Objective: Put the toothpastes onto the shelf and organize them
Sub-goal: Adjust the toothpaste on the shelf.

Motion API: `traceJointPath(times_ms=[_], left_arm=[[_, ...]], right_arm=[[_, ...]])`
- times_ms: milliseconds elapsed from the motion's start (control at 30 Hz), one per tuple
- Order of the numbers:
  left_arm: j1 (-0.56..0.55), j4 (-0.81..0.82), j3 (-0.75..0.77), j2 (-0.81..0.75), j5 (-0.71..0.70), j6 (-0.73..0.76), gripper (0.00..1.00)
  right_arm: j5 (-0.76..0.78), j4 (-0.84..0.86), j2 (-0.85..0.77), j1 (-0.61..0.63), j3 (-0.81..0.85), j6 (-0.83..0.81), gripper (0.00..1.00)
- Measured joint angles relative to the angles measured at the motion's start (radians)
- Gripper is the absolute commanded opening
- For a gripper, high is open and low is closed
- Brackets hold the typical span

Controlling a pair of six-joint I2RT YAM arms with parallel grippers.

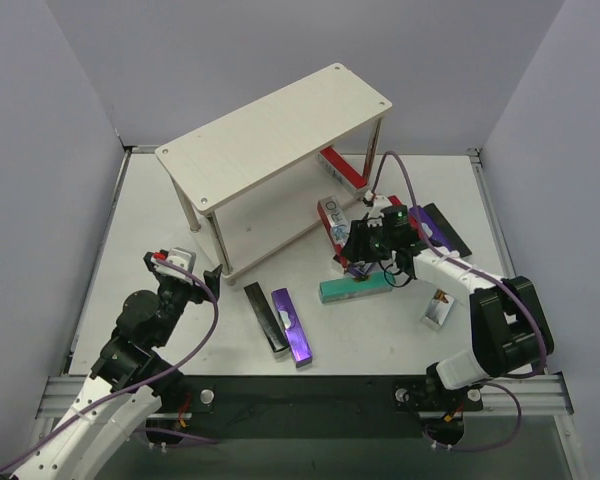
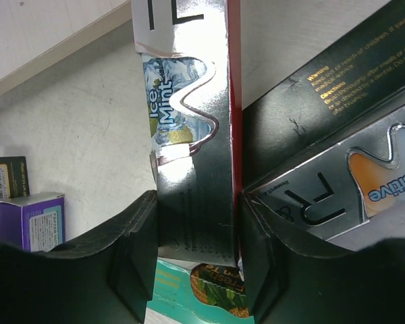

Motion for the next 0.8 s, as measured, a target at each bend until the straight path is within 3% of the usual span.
traceJointPath(times_ms=[267,533,800], left_arm=[[0.000,0.000,0.000,0.000,0.000,0.000,0.97],[0.000,0.000,0.000,0.000,0.000,0.000,0.97],[0.001,0.000,0.000,-0.002,-0.001,0.000,0.97]], right_arm=[[0.185,-0.138,-0.001,0.130,0.099,-0.137,0.26],[0.520,-0.235,0.010,0.274,0.226,-0.340,0.24],[0.941,-0.152,0.225,0.377,0.365,-0.615,0.24]])
